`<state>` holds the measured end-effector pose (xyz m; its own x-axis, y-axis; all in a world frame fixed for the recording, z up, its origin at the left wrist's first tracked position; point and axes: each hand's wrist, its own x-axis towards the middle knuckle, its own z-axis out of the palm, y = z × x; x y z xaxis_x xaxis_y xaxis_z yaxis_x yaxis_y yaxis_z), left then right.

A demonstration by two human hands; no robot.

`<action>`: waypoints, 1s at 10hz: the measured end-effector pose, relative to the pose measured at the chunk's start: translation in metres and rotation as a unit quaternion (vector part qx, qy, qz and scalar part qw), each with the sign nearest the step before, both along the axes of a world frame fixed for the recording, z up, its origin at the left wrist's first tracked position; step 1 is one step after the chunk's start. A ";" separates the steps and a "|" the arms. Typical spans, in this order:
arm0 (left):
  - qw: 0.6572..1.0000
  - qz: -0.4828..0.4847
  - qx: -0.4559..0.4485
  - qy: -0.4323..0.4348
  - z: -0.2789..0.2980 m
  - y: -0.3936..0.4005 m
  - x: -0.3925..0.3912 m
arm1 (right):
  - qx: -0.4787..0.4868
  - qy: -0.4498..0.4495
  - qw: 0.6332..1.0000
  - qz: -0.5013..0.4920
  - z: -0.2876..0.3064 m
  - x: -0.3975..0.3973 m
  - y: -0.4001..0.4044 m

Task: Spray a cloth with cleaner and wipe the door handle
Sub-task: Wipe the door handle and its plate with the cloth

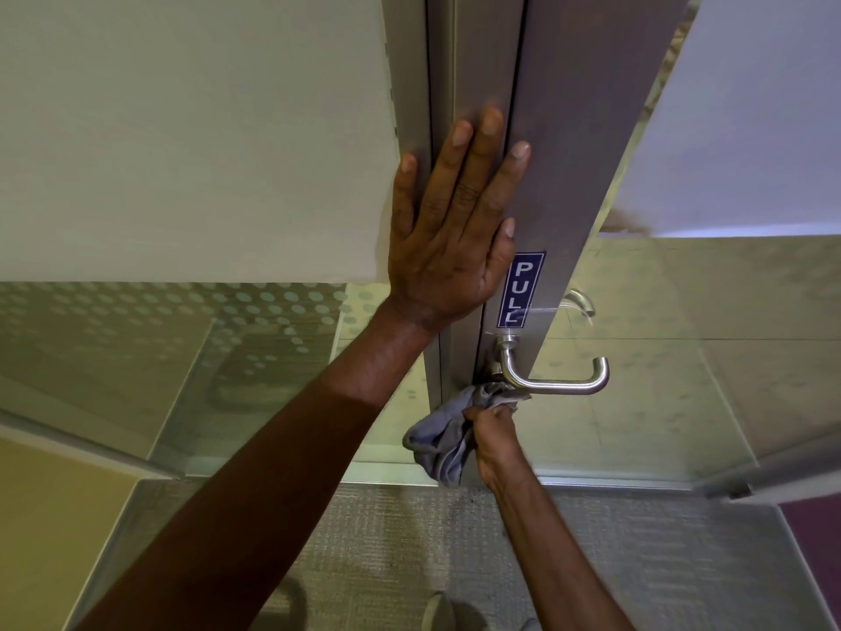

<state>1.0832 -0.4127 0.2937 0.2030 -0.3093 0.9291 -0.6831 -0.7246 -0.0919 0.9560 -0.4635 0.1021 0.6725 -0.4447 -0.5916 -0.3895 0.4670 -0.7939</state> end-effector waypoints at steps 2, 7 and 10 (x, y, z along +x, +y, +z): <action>1.000 -0.002 -0.005 0.003 -0.001 0.001 0.002 | -0.025 -0.013 1.000 0.007 0.007 -0.003 0.021; 1.000 -0.001 -0.007 0.004 -0.002 0.001 0.002 | -0.166 -0.091 0.982 0.024 0.035 -0.009 0.036; 1.000 0.001 -0.009 0.004 -0.002 0.001 0.002 | -0.189 -0.124 0.974 0.007 0.043 -0.022 0.026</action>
<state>1.0854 -0.4117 0.2922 0.2108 -0.2919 0.9329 -0.6826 -0.7271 -0.0732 0.9339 -0.4375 0.1456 0.7816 -0.5886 -0.2063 -0.1690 0.1185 -0.9785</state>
